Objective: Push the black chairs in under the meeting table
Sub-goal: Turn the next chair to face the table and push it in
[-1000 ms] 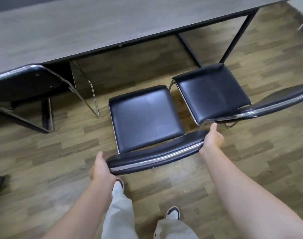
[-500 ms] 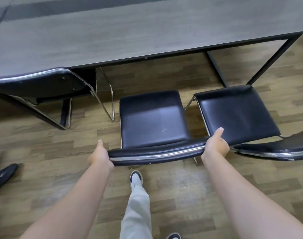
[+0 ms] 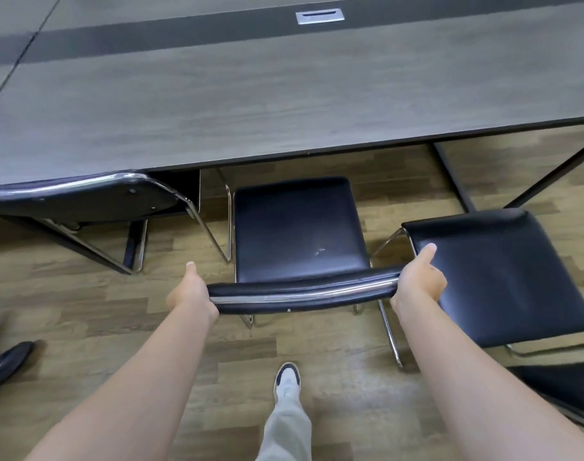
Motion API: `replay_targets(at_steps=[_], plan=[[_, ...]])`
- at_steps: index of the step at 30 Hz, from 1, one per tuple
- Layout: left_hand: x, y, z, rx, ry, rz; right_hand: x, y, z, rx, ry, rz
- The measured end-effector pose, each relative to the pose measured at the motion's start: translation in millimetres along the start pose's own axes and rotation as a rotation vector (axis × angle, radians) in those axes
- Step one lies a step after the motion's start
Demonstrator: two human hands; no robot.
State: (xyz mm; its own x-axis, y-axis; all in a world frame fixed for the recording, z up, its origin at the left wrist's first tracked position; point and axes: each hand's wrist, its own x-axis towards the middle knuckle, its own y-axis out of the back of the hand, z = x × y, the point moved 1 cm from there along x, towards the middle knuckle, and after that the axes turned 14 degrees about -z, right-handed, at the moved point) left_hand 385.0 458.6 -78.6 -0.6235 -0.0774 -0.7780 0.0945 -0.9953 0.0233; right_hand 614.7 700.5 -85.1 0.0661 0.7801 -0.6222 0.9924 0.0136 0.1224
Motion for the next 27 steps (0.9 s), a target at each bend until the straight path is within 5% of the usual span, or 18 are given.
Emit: replay_targets(at_steps=[27], plan=[[133, -170, 134, -0.073, -0.115, -0.011, 115, -206, -117, 0.11, 0.044, -0.086]])
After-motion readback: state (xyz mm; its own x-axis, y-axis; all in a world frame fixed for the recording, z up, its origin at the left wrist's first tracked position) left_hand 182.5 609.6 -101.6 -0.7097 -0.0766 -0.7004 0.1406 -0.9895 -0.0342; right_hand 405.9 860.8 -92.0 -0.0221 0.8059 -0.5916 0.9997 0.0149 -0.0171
